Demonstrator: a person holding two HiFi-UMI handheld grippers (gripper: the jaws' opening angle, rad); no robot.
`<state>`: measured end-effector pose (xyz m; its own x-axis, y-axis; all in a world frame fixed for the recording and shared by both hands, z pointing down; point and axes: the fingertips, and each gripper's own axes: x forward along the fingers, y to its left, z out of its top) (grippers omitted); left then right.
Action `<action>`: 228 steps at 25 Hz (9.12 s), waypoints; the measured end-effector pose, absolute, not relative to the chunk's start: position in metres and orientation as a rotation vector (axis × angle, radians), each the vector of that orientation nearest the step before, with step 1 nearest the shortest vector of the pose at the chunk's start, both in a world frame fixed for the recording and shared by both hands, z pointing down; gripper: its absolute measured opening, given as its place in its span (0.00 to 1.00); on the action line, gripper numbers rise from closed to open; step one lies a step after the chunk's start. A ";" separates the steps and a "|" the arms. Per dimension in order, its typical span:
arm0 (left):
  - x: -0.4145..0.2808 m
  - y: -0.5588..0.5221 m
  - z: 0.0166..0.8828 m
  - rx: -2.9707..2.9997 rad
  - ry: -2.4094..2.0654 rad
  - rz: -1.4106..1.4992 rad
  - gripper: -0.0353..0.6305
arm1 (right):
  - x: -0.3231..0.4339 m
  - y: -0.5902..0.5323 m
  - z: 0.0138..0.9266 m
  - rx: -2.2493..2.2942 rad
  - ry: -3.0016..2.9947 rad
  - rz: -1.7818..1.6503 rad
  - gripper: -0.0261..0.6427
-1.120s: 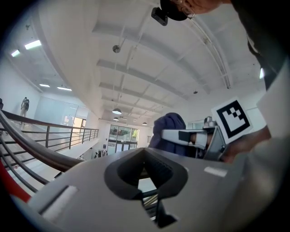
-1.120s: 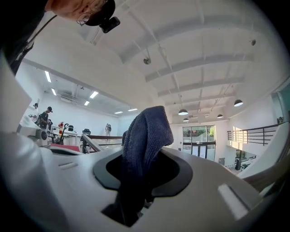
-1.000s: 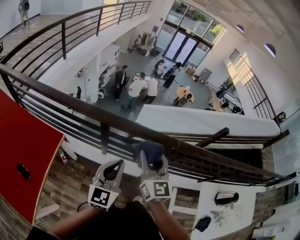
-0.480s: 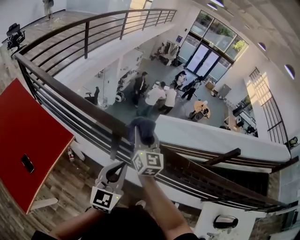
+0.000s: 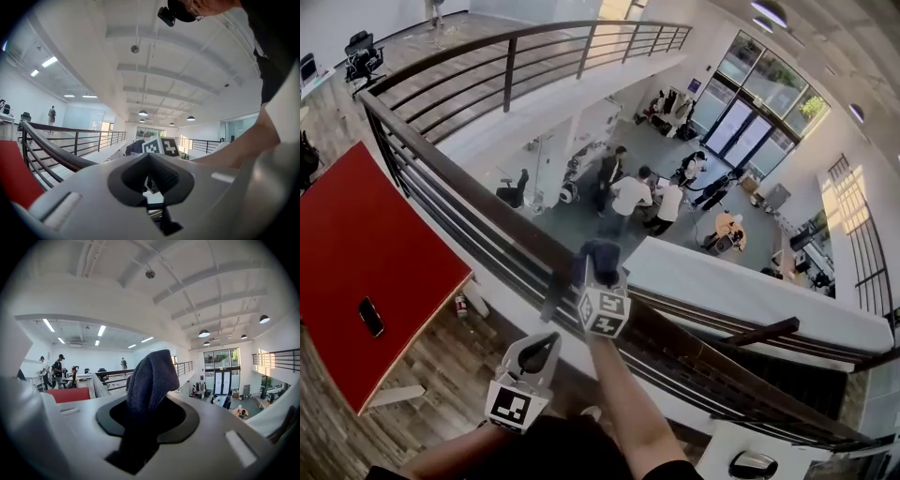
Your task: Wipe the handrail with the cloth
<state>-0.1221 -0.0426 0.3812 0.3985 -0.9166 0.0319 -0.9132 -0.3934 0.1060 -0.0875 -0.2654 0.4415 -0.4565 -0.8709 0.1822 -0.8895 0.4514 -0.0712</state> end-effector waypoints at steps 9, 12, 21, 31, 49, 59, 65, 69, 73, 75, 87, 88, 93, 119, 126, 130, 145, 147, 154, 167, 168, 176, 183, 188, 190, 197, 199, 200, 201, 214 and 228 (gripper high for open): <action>-0.128 -0.046 0.381 2.560 -1.600 -0.042 0.05 | -0.096 -0.259 0.473 1.517 -2.368 0.167 0.23; -0.126 -0.043 0.382 2.583 -1.572 -0.033 0.05 | -0.093 -0.255 0.477 1.527 -2.329 0.157 0.23; -0.133 -0.056 0.391 2.560 -1.589 0.006 0.05 | -0.060 -0.242 0.488 1.577 -2.253 0.196 0.23; -0.091 -0.085 0.380 2.630 -1.514 -0.003 0.05 | -0.001 -0.228 0.494 1.643 -2.166 0.235 0.23; -0.034 -0.066 0.389 2.708 -1.368 0.056 0.05 | 0.082 -0.197 0.496 1.768 -2.060 0.256 0.23; 0.014 -0.050 0.384 2.827 -1.258 0.098 0.05 | 0.133 -0.180 0.497 1.858 -2.018 0.269 0.23; 0.037 -0.041 0.388 2.826 -1.189 0.114 0.05 | 0.165 -0.170 0.495 1.903 -1.975 0.285 0.23; 0.051 -0.039 0.389 2.835 -1.163 0.111 0.05 | 0.184 -0.165 0.499 1.918 -1.956 0.302 0.23; 0.068 -0.034 0.389 2.849 -1.135 0.110 0.05 | 0.200 -0.156 0.501 1.927 -1.936 0.303 0.23; 0.074 -0.033 0.389 2.857 -1.126 0.109 0.05 | 0.205 -0.153 0.498 1.928 -1.942 0.291 0.24; 0.108 -0.027 0.391 2.870 -1.105 0.125 0.05 | 0.243 -0.148 0.499 1.943 -1.952 0.297 0.24; 0.112 -0.026 0.390 2.876 -1.101 0.125 0.05 | 0.246 -0.148 0.499 1.944 -1.954 0.295 0.24; 0.127 -0.022 0.396 2.874 -1.094 0.136 0.05 | 0.264 -0.145 0.493 1.948 -1.956 0.285 0.24; 0.199 0.002 0.409 2.869 -1.027 0.153 0.05 | 0.364 -0.109 0.489 2.042 -1.881 0.288 0.23; 0.202 0.005 0.411 2.870 -1.023 0.179 0.05 | 0.393 -0.097 0.489 2.104 -1.844 0.323 0.23; 0.209 0.009 0.412 2.867 -1.019 0.182 0.05 | 0.406 -0.090 0.488 2.115 -1.822 0.312 0.24; 0.150 0.007 0.412 2.750 -1.184 0.162 0.05 | 0.315 -0.080 0.455 2.051 -2.037 0.223 0.23; 0.129 0.003 0.410 2.707 -1.209 0.132 0.05 | 0.272 -0.079 0.452 1.992 -2.144 0.261 0.23; 0.046 -0.017 0.409 2.663 -1.328 0.111 0.05 | 0.123 -0.082 0.476 1.751 -2.401 0.323 0.23; -0.095 -0.039 0.428 2.590 -1.409 0.139 0.05 | -0.040 -0.138 0.569 1.534 -2.410 0.386 0.23; -0.100 -0.042 0.427 2.593 -1.400 0.135 0.05 | -0.044 -0.143 0.575 1.540 -2.401 0.394 0.23; -0.135 -0.062 0.430 2.623 -1.352 0.098 0.05 | -0.072 -0.192 0.619 1.596 -2.347 0.456 0.23; -0.154 -0.077 0.443 2.576 -1.323 0.104 0.05 | -0.073 -0.214 0.655 1.661 -2.230 0.551 0.23; -0.158 -0.085 0.445 2.577 -1.336 0.098 0.05 | -0.075 -0.216 0.669 1.659 -2.182 0.549 0.23; -0.156 -0.087 0.447 2.587 -1.330 0.113 0.05 | -0.073 -0.215 0.673 1.654 -2.168 0.542 0.23; -0.158 -0.096 0.449 2.581 -1.322 0.134 0.05 | -0.083 -0.214 0.673 1.631 -2.161 0.495 0.23; -0.160 -0.100 0.449 2.573 -1.332 0.140 0.05 | -0.086 -0.215 0.671 1.622 -2.164 0.494 0.23; -0.161 -0.102 0.450 2.571 -1.336 0.143 0.05 | -0.086 -0.215 0.671 1.622 -2.163 0.490 0.23; -0.162 -0.103 0.451 2.570 -1.339 0.146 0.05 | -0.085 -0.214 0.672 1.624 -2.162 0.483 0.23; -0.166 -0.092 0.463 2.582 -1.303 0.249 0.05 | -0.083 -0.199 0.671 1.750 -2.176 0.332 0.23; -0.138 -0.078 0.458 2.573 -1.276 0.255 0.05 | -0.017 -0.194 0.683 1.779 -1.947 0.597 0.23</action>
